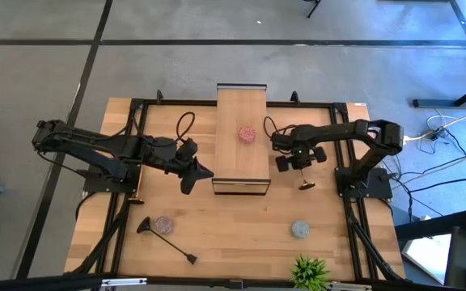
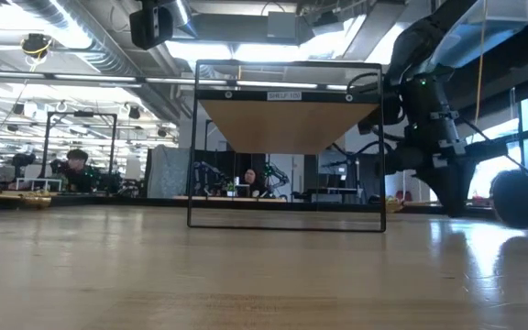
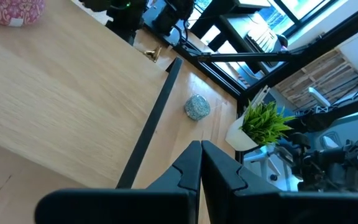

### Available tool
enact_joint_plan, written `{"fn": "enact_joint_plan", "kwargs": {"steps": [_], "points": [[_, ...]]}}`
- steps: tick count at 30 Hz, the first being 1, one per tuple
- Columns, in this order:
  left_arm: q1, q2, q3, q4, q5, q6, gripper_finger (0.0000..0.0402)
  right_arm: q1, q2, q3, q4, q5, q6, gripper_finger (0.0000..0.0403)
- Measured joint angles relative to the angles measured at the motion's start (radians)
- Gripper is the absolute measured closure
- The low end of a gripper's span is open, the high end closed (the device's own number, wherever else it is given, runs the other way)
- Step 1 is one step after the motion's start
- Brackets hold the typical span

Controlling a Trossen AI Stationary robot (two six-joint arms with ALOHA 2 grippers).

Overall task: Pick & Place candle stick holders
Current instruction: Put the gold candle holder on the shelf

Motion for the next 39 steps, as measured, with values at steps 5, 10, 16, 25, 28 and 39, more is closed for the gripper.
{"fn": "enact_joint_plan", "kwargs": {"steps": [5,10,16,25,28,39], "points": [[-0.001,0.000,0.000,0.000,0.000,0.000,0.0396,0.000,-0.074,0.000,-0.041,0.023,0.014,0.0387],[-0.001,0.000,0.000,0.001,0.000,0.003,0.0396,-0.007,-0.197,0.043,-0.120,0.104,0.056,0.0387],[-0.001,0.000,0.000,0.002,0.000,0.016,0.0396,-0.011,-0.352,0.184,-0.148,0.263,0.063,0.0387],[0.003,-0.003,0.000,0.002,-0.041,0.035,0.0396,0.006,-0.456,0.448,0.052,0.482,-0.140,0.0387],[0.029,-0.009,-0.001,0.002,-0.090,0.035,0.0396,0.006,-0.458,0.507,0.183,0.459,-0.279,0.0387],[0.383,-0.045,-0.002,0.303,-0.011,0.045,0.0396,-0.018,-0.451,0.523,0.556,0.031,-0.574,0.0387]]}}
